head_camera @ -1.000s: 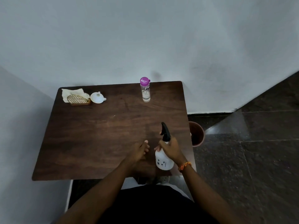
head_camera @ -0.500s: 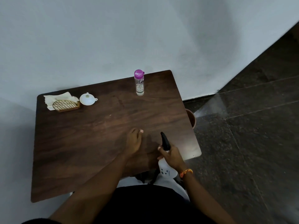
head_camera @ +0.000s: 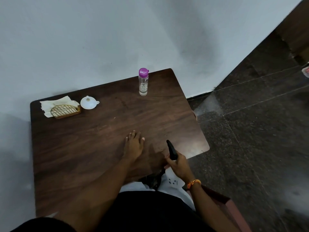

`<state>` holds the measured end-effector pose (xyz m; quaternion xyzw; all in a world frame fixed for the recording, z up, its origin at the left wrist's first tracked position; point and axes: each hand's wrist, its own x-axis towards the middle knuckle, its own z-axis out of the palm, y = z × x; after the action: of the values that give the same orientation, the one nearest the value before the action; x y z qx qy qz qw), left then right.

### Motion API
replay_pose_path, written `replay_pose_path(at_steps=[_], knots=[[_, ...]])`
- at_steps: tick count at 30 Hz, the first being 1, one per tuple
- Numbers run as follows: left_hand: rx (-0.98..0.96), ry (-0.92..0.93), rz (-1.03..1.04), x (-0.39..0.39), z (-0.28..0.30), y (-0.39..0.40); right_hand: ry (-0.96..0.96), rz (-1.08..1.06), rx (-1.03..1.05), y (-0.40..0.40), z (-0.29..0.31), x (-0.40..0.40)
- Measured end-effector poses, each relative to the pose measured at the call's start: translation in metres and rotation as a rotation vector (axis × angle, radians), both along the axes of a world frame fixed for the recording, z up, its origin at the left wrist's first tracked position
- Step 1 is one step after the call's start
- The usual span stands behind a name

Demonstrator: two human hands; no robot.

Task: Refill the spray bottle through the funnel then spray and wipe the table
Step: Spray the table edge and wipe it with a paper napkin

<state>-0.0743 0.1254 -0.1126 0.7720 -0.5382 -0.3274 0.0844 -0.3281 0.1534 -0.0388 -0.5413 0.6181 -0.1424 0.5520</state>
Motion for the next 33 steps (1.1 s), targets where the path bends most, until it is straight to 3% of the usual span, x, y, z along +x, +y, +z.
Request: replay_pose_path(at_steps=[8, 24, 33], knots=[[0.05, -0.002, -0.039, 0.007, -0.001, 0.009, 0.092, 0.175, -0.114, 0.009, 0.006, 0.004], [0.104, -0.042, -0.094, 0.006, 0.007, 0.005, 0.025, -0.092, -0.07, 0.027, 0.003, -0.031], [0.144, -0.071, -0.111, -0.011, 0.003, -0.007, 0.139, -0.206, -0.167, 0.019, -0.002, -0.048]])
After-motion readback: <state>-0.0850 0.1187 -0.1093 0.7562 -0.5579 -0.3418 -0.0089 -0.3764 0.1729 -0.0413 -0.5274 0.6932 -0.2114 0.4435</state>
